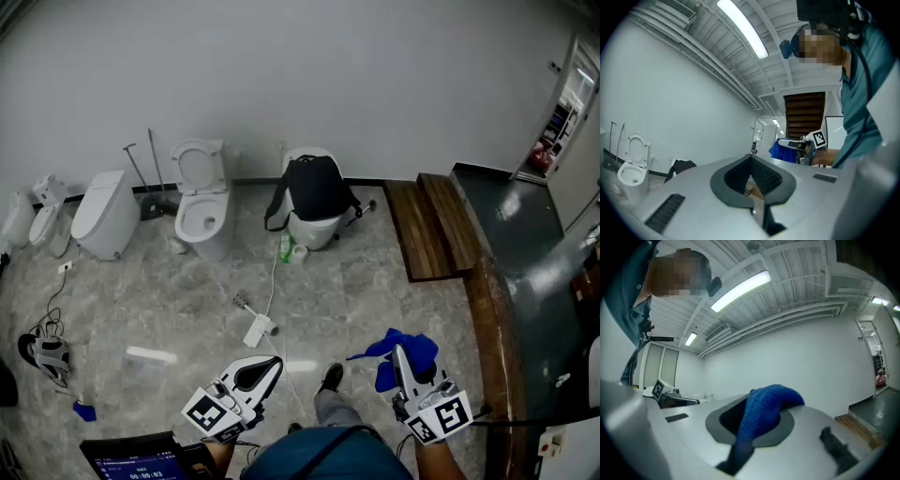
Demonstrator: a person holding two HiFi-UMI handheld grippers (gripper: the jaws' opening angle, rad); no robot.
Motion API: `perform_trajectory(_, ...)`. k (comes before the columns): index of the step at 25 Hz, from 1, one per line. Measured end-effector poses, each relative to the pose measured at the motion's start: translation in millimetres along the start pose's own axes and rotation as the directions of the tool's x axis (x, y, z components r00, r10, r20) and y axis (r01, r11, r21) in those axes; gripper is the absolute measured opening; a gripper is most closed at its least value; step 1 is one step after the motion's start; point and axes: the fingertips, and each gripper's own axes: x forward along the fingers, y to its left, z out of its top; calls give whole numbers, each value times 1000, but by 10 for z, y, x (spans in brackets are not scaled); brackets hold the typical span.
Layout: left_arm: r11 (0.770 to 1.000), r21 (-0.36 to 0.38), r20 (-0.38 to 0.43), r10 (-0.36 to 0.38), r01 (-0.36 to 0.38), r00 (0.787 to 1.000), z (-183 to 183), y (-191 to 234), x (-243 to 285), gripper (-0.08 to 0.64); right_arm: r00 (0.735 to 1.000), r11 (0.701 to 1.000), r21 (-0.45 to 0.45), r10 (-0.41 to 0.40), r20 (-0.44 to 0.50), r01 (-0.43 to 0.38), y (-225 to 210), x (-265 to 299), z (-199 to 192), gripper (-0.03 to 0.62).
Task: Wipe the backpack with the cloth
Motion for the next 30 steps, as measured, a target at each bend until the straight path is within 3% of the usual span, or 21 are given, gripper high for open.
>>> perform_trajectory(8,1000,-12,-21,4,-4,1000,-96,752,1240,3,999,999,14,34,-25,-33,-1111,994,-192,17)
perform_trajectory(11,999,-32,12,-9,9,1000,47,925,1744,3,998,998,15,58,-35,-58,-1493,1321,-228,17)
perform_trajectory(16,1000,4,-12,31,-31,999,134,1318,2294,3,995,995,-3,96,-38,-97,-1996,1890,-249,17)
perform_trajectory(22,998,36,-41,57,-56,998,163,1763,2785,3,988,991,40,130,-78,-127,-2358,2515,-451,17)
perform_trajectory(30,997,-47,-50,65,-68,997,-55,2765,3475,3,976,988,72,149,-159,-139,-2804,3549,-854,17)
